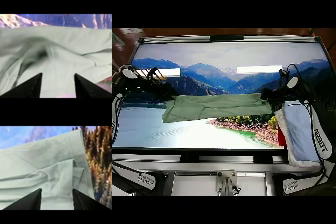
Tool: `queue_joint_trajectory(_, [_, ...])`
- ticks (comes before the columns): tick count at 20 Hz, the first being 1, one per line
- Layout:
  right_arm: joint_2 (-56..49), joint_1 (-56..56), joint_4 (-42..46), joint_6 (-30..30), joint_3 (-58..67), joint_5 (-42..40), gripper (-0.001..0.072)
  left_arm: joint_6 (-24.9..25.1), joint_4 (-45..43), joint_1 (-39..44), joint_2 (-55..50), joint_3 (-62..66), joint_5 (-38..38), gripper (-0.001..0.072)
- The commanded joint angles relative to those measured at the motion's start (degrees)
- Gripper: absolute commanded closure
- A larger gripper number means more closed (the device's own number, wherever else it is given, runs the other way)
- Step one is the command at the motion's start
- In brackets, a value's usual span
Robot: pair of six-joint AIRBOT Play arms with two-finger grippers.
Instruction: Fold the shirts.
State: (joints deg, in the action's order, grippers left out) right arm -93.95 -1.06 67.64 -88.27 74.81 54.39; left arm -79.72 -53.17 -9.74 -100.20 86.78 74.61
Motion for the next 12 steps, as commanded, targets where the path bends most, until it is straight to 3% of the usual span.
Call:
queue_joint_trajectory(1, [2.6, -1.0, 1.3, 0.5, 0.1, 1.4, 0.0198, -0.5, 0.3, -0.4, -0.6, 0.8, 4.5, 0.0207])
queue_joint_trajectory(4, [4.5, -3.3, 3.2, 0.1, 0.1, -0.4, 0.0198, -0.5, 0.3, -0.7, 0.5, 0.8, 5.2, 0.0208])
queue_joint_trajectory(6, [2.9, -4.3, 1.9, -0.2, 0.1, -0.3, 0.0033, -0.5, 0.8, -0.6, 1.0, 0.8, 5.2, 0.0209])
queue_joint_trajectory(12, [-4.4, -5.2, -7.4, 2.6, 0.1, 3.6, 0.0033, -0.3, 2.7, -0.6, 2.2, 0.8, 5.5, 0.0211])
